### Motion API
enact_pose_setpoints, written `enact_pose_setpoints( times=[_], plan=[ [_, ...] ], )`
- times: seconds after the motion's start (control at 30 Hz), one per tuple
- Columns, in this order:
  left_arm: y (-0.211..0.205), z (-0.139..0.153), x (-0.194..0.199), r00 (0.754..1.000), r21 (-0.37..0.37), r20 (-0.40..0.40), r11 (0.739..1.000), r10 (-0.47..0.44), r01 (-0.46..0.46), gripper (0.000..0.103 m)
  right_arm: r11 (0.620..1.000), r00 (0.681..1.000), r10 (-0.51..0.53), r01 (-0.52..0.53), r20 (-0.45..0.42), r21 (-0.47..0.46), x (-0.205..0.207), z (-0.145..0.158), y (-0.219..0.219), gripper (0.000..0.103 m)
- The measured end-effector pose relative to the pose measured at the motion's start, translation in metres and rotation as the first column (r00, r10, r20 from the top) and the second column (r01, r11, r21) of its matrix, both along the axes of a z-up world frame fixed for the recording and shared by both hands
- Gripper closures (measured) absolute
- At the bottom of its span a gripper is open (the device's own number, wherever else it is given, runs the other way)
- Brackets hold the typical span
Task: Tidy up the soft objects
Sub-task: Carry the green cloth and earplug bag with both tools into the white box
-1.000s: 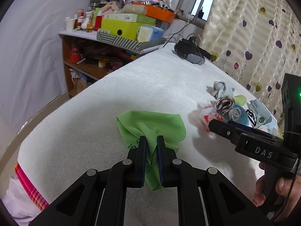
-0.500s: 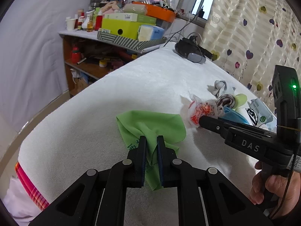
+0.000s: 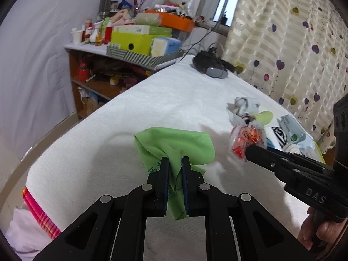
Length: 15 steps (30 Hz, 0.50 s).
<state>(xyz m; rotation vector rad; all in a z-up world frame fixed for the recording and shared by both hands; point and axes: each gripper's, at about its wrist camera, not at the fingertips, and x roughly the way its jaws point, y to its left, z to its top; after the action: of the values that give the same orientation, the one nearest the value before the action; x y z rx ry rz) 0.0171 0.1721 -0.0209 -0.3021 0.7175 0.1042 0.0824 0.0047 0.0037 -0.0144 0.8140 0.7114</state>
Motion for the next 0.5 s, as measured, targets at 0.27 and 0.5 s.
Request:
enact_pose_setpoints(
  times=[0.27,0.5],
  plan=[
    [-0.038,0.024,-0.006,0.996,0.029,0.046,0.997,-0.071,0.07,0.092,0.997,0.996,-0.076,0.074,0.055,0.036,-0.027,0.026,-0.046,0.084],
    [-0.079,0.043,-0.007,0.985,0.055,0.079,0.987,-0.155,0.151,0.092,0.988,0.984,-0.144,0.138,0.1,0.071,-0.046,0.044,-0.083,0.084]
  ],
)
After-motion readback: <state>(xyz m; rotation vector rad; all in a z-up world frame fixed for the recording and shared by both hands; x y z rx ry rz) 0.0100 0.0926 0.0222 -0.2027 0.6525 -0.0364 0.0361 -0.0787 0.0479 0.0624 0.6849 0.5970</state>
